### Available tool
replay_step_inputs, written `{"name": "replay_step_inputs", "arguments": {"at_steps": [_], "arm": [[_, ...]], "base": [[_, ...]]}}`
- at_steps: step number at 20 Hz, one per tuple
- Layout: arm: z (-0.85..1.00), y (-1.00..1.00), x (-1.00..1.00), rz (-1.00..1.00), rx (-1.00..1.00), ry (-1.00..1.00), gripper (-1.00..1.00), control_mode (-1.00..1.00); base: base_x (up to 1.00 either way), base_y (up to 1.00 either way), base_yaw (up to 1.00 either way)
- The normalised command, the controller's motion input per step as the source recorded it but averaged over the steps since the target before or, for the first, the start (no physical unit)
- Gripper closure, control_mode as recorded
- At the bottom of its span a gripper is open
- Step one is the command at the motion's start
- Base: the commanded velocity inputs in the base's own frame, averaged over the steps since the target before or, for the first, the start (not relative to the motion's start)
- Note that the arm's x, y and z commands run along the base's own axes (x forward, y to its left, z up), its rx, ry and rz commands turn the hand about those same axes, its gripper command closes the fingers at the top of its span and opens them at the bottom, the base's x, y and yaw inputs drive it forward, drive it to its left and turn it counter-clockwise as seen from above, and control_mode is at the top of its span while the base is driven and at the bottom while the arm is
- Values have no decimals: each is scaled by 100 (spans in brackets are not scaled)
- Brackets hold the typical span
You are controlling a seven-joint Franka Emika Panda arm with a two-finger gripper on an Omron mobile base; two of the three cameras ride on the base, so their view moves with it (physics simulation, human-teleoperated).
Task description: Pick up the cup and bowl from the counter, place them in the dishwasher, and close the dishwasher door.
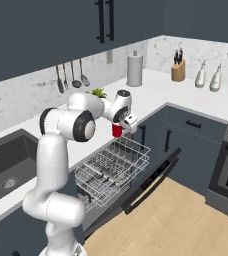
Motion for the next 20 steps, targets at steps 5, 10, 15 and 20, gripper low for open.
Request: {"name": "replay_step_inputs", "arguments": {"at_steps": [5, 10, 15, 20], "arm": [[-24, -99, -87, -12, 11, 1, 100, -100], [-53, -60, -24, -4, 23, 7, 100, -100], [-72, -16, 21, 0, 27, 13, 100, -100], [-54, 0, 46, 0, 29, 11, 100, -100]], "base": [[0, 0, 0], [0, 0, 0], [0, 0, 0], [0, 0, 0]]}}
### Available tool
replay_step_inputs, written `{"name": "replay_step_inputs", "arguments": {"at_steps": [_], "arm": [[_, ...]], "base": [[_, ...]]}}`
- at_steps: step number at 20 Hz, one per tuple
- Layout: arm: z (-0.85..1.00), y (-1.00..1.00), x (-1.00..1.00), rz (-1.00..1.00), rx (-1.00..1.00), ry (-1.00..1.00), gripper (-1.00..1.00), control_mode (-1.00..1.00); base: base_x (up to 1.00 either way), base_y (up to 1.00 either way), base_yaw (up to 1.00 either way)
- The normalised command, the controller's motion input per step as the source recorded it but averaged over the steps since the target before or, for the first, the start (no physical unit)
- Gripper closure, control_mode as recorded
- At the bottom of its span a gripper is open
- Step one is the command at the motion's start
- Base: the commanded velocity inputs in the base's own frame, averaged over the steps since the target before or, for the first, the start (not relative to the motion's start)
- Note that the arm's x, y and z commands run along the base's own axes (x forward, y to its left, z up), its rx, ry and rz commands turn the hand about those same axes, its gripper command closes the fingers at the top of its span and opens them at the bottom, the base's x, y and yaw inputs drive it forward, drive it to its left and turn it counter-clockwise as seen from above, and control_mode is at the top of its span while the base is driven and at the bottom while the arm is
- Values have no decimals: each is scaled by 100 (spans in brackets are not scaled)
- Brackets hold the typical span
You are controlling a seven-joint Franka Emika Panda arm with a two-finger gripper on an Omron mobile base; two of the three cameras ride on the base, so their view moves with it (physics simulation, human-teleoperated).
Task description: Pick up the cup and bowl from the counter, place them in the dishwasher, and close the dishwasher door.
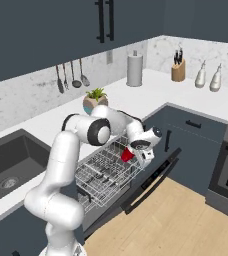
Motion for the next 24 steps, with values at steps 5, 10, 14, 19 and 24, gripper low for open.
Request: {"name": "replay_step_inputs", "arguments": {"at_steps": [5, 10, 14, 19, 24], "arm": [[-38, 18, 61, -1, 25, 13, 100, -100], [-33, 28, 53, -5, 19, 14, 100, -100], [-34, 21, 19, -13, 8, 18, 100, -100], [-40, 34, 4, -15, 3, 19, 100, -100], [-37, 37, 4, -15, 2, 21, -100, -100]], "base": [[0, 0, 0], [0, 0, 0], [0, 0, 0], [0, 0, 0], [0, 0, 0]]}}
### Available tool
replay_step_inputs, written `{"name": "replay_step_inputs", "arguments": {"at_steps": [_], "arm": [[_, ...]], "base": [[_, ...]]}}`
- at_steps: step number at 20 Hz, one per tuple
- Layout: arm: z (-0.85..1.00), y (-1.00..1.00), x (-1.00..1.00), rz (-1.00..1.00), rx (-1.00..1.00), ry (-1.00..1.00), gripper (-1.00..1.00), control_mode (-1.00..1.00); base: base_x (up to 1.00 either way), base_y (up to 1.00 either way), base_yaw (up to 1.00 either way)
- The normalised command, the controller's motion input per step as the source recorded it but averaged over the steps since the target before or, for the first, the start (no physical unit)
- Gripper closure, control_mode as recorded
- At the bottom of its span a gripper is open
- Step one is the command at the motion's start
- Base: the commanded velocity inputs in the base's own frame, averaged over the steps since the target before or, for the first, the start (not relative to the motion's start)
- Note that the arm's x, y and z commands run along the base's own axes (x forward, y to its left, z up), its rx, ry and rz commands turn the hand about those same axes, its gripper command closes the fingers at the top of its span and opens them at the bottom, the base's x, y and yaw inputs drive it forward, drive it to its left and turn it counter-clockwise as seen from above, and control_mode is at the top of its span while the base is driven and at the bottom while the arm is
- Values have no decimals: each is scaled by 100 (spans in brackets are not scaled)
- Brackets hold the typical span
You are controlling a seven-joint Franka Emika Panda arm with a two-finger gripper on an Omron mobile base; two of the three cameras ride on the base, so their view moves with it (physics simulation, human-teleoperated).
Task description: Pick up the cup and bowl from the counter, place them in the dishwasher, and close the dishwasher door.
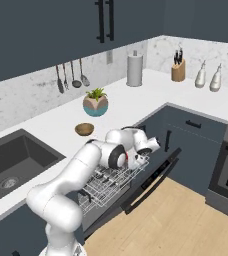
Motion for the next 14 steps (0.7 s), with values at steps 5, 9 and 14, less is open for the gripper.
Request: {"name": "replay_step_inputs", "arguments": {"at_steps": [5, 9, 14], "arm": [[-24, 8, 0, -16, 2, 16, -100, -100], [-10, 0, 0, -16, 3, 12, -100, -100], [15, -23, -15, -14, 2, 2, -100, -100]], "base": [[0, 0, 0], [0, 0, 0], [0, 0, 0]]}}
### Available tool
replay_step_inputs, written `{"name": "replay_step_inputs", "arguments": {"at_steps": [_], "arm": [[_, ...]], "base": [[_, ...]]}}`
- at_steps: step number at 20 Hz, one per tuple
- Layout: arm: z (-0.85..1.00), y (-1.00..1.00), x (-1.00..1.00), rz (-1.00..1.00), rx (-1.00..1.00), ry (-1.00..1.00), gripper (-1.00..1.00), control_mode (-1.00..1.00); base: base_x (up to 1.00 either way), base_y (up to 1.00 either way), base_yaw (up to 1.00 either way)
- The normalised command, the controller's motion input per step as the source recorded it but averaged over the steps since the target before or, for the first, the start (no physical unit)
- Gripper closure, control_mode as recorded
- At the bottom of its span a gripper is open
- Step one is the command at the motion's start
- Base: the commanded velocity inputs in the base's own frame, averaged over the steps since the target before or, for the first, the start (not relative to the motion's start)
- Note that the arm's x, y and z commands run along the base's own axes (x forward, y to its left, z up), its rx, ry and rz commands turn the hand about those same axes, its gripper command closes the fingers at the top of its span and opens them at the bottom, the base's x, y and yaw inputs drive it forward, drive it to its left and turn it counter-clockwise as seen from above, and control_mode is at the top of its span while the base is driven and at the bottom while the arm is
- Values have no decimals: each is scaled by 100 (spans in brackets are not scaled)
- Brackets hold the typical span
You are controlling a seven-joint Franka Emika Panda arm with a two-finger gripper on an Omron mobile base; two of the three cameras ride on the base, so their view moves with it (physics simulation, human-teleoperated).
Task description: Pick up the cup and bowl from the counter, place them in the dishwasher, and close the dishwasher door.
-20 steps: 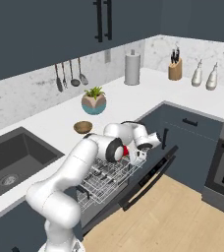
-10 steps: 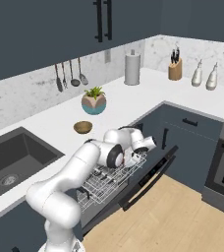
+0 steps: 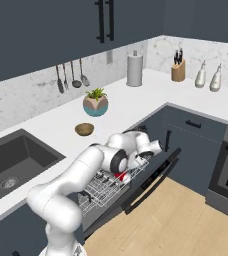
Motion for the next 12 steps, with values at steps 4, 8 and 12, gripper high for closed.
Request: {"name": "replay_step_inputs", "arguments": {"at_steps": [4, 8, 12], "arm": [[85, -53, -55, -8, 0, -4, -100, -100], [100, -24, -60, -2, 0, -15, -100, -100], [95, 8, -68, 0, -6, -30, -100, -100]], "base": [[0, 0, 0], [0, 0, 0], [0, 0, 0]]}}
